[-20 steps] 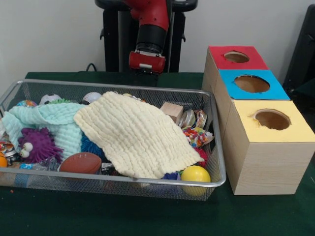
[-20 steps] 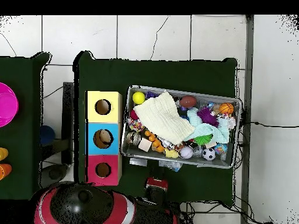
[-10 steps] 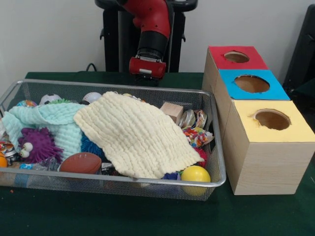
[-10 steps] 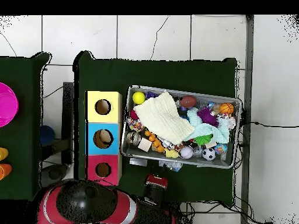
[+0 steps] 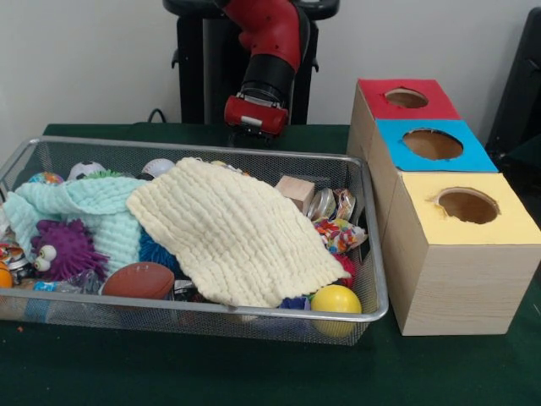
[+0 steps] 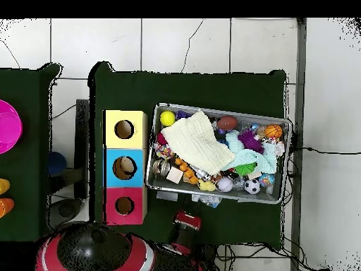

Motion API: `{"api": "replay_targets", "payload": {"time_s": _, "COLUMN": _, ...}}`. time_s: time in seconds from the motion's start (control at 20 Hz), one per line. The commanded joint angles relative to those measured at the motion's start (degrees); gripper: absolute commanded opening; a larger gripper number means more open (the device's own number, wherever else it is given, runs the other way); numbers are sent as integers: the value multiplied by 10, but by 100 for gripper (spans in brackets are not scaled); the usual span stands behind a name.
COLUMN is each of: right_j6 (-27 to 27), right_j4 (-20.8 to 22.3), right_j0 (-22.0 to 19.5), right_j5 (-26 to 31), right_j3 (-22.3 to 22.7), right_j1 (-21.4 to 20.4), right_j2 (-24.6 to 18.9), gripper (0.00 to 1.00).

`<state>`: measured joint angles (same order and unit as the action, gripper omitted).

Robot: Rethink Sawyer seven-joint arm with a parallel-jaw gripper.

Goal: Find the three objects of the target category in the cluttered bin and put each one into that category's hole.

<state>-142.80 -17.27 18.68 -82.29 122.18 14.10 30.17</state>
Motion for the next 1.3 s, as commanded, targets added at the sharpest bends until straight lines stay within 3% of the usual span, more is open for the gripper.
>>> {"api": "replay_targets", "payload": {"time_s": 0.05, "right_j6": -85, "right_j4": -72, "right_j0": 29, "right_j5": 47, "right_j3": 43, "right_j1": 24, "right_j2": -123, "gripper": 100}}
{"api": "replay_targets", "payload": {"time_s": 0.35, "right_j6": -79, "right_j4": -125, "right_j0": 63, "right_j5": 72, "right_j3": 54, "right_j1": 9, "right_j2": -143, "gripper": 100}}
{"api": "replay_targets", "payload": {"time_s": 0.95, "right_j6": -56, "right_j4": -166, "right_j0": 77, "right_j5": 112, "right_j3": 31, "right_j1": 14, "right_j2": -150, "gripper": 100}}
{"api": "replay_targets", "payload": {"time_s": 1.3, "right_j6": -44, "right_j4": -137, "right_j0": 66, "right_j5": 163, "right_j3": 19, "right_j1": 14, "right_j2": -135, "gripper": 100}}
